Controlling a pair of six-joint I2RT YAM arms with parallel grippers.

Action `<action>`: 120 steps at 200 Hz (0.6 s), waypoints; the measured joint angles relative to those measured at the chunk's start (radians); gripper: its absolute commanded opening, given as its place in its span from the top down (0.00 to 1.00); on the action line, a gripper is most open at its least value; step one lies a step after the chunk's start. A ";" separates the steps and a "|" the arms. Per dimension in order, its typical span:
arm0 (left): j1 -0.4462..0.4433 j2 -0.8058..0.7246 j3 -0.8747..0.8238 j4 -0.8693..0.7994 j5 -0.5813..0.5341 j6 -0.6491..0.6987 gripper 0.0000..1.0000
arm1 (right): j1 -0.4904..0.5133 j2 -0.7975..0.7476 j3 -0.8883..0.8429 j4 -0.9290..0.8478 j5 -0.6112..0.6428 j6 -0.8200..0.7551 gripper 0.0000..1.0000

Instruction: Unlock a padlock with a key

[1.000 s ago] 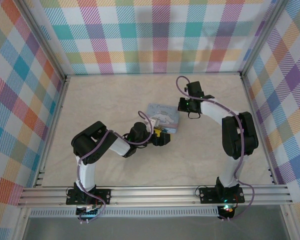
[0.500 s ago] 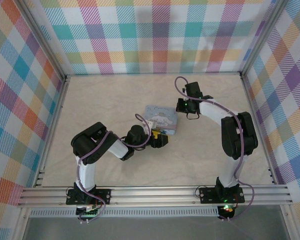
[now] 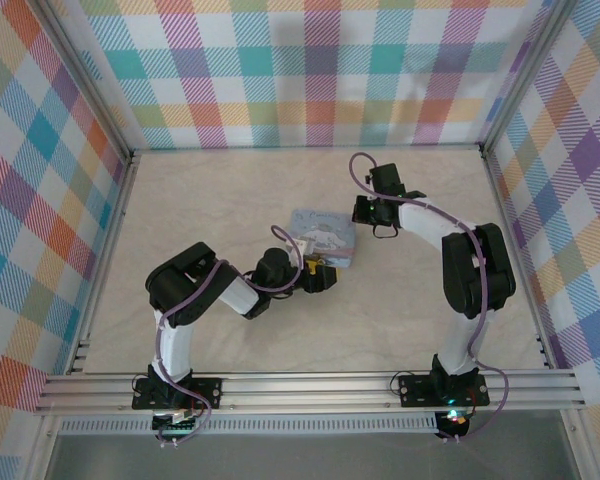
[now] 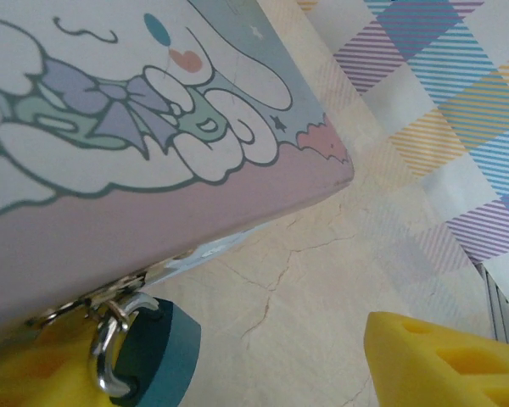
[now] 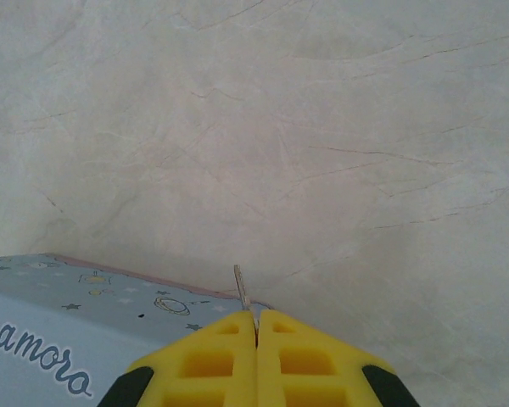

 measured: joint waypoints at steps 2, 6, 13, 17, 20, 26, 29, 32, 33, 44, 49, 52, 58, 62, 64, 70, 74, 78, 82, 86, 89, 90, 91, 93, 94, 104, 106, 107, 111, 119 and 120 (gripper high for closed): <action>0.001 0.000 -0.001 0.001 0.000 0.000 0.33 | 0.000 0.000 0.000 0.000 -0.001 0.000 1.00; 0.003 0.000 -0.003 0.003 0.002 -0.001 0.33 | 0.000 0.001 0.000 0.000 -0.003 0.000 1.00; 0.006 0.000 -0.005 0.003 0.003 -0.001 0.34 | 0.001 0.002 0.000 0.001 -0.006 0.001 1.00; 0.008 0.000 -0.005 0.003 0.006 -0.001 0.34 | 0.001 0.002 0.000 0.001 -0.008 0.001 1.00; 0.009 0.000 -0.007 0.003 0.006 -0.001 0.34 | 0.001 0.003 0.000 0.002 -0.010 0.002 1.00; 0.011 -0.002 -0.009 0.004 0.009 -0.001 0.34 | 0.002 0.003 0.000 0.003 -0.013 0.004 1.00; 0.013 -0.002 -0.010 0.004 0.009 -0.001 0.34 | 0.002 0.003 0.000 0.004 -0.014 0.004 1.00; 0.013 -0.003 -0.011 0.004 0.010 -0.001 0.34 | 0.002 0.004 0.000 0.005 -0.016 0.004 1.00; 0.014 -0.003 -0.011 0.004 0.010 -0.001 0.34 | 0.002 0.005 0.000 0.005 -0.016 0.004 1.00; 0.017 -0.006 -0.015 0.004 0.010 -0.001 0.35 | 0.004 0.007 0.001 0.008 -0.022 0.005 1.00; 0.018 -0.007 -0.016 0.003 0.010 -0.003 0.37 | 0.005 0.009 0.002 0.009 -0.023 0.005 1.00; 0.019 -0.007 -0.016 0.003 0.010 -0.003 0.38 | 0.005 0.010 0.003 0.010 -0.023 0.005 1.00; 0.021 -0.008 -0.018 0.000 0.009 -0.004 0.38 | 0.006 0.013 0.006 0.011 -0.027 0.005 1.00; 0.022 -0.008 -0.019 0.000 0.008 -0.003 0.38 | 0.006 0.014 0.008 0.011 -0.028 0.006 1.00; 0.023 -0.008 -0.020 0.000 0.008 -0.003 0.38 | 0.006 0.015 0.010 0.010 -0.030 0.006 1.00; 0.025 -0.008 -0.022 0.002 0.007 -0.003 0.38 | 0.008 0.019 0.014 0.010 -0.032 0.007 1.00; 0.026 -0.009 -0.024 0.002 0.007 -0.003 0.38 | 0.009 0.023 0.017 0.010 -0.034 0.008 1.00; 0.028 -0.010 -0.027 0.003 0.007 -0.004 0.38 | 0.010 0.025 0.020 0.011 -0.035 0.008 1.00; 0.029 -0.011 -0.030 0.006 0.006 -0.004 0.38 | 0.012 0.028 0.023 0.011 -0.037 0.008 1.00; 0.032 -0.013 -0.035 0.011 0.006 -0.004 0.38 | 0.014 0.030 0.025 0.011 -0.038 0.008 1.00; 0.033 -0.013 -0.036 0.012 0.006 -0.004 0.38 | 0.015 0.031 0.026 0.011 -0.039 0.008 1.00; 0.034 -0.013 -0.039 0.014 0.006 -0.004 0.38 | 0.016 0.031 0.027 0.011 -0.039 0.008 1.00; 0.034 -0.013 -0.039 0.014 0.006 -0.004 0.38 | 0.016 0.032 0.027 0.011 -0.039 0.008 1.00; 0.035 -0.014 -0.041 0.016 0.006 -0.004 0.38 | 0.018 0.032 0.028 0.011 -0.040 0.008 1.00; 0.035 -0.014 -0.042 0.018 0.006 -0.005 0.38 | 0.018 0.032 0.029 0.011 -0.040 0.008 1.00; 0.040 -0.018 -0.052 0.025 0.006 -0.005 0.34 | 0.022 0.034 0.031 0.011 -0.043 0.008 1.00; 0.041 -0.020 -0.054 0.025 0.006 -0.005 0.33 | 0.023 0.035 0.031 0.011 -0.045 0.008 1.00; 0.041 -0.021 -0.055 0.026 0.006 -0.005 0.33 | 0.024 0.035 0.031 0.011 -0.045 0.008 1.00; 0.042 -0.022 -0.058 0.029 0.006 -0.007 0.31 | 0.024 0.037 0.032 0.012 -0.046 0.009 1.00; 0.043 -0.027 -0.064 0.034 0.006 -0.007 0.28 | 0.026 0.038 0.034 0.012 -0.051 0.011 1.00; 0.043 -0.027 -0.065 0.037 0.007 -0.008 0.28 | 0.026 0.039 0.034 0.012 -0.052 0.012 1.00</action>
